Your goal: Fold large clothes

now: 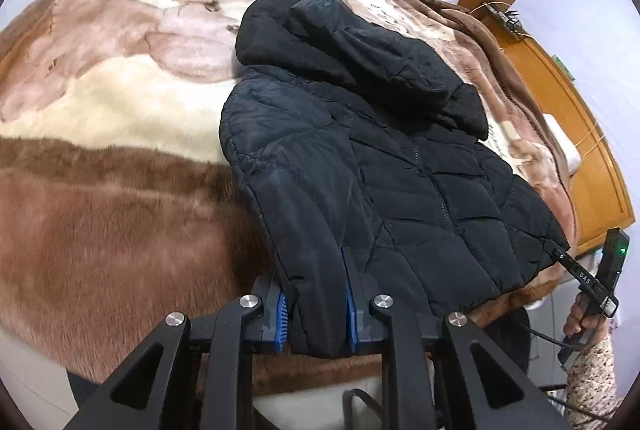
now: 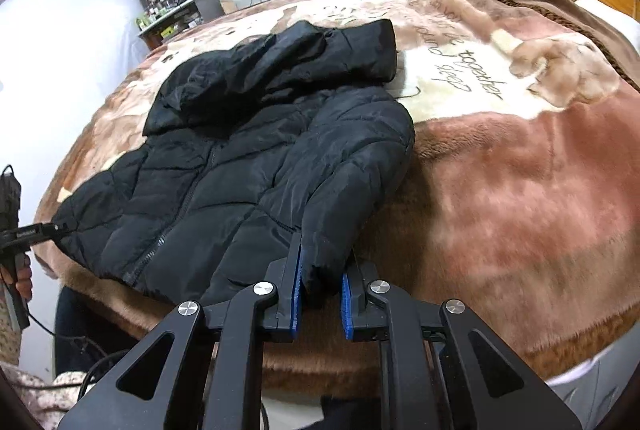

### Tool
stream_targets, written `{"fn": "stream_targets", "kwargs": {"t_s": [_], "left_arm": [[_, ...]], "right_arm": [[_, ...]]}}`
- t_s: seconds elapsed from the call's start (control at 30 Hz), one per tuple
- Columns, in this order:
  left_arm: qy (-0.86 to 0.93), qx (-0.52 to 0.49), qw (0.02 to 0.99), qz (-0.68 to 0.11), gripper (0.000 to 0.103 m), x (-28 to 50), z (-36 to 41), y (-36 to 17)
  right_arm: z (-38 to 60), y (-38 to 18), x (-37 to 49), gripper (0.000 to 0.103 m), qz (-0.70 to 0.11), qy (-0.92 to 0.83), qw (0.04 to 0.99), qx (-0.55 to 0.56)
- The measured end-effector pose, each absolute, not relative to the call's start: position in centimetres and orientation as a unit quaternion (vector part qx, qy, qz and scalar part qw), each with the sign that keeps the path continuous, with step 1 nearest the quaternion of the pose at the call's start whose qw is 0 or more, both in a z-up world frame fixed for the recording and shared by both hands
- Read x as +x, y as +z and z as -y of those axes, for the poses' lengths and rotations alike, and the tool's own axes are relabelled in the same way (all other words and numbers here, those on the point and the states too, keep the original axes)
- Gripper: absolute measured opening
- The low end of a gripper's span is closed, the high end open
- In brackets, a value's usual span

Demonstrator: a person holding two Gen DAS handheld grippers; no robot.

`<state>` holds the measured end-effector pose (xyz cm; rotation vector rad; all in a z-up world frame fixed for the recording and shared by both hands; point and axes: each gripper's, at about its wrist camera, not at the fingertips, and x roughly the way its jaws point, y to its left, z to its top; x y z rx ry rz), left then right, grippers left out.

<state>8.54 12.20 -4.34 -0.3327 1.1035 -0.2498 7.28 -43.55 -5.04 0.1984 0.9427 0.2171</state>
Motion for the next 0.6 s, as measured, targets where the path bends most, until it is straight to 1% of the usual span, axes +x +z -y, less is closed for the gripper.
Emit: {"fn": "stream_targets", "kwargs": {"t_s": [0.37, 0.6], "left_arm": [[-0.142, -0.141, 0.833, -0.516, 0.022, 3.2, -12.1, -2.5], [-0.155, -0.174, 0.831, -0.505, 0.022, 2.5, -12.5, -0.8]], "right_arm": [[43.9, -2.4, 2.7, 0.015, -0.43, 0.11, 0.892, 0.088], [44.3, -1.0, 2.3, 0.015, -0.422, 0.116, 0.893, 0.109]]}}
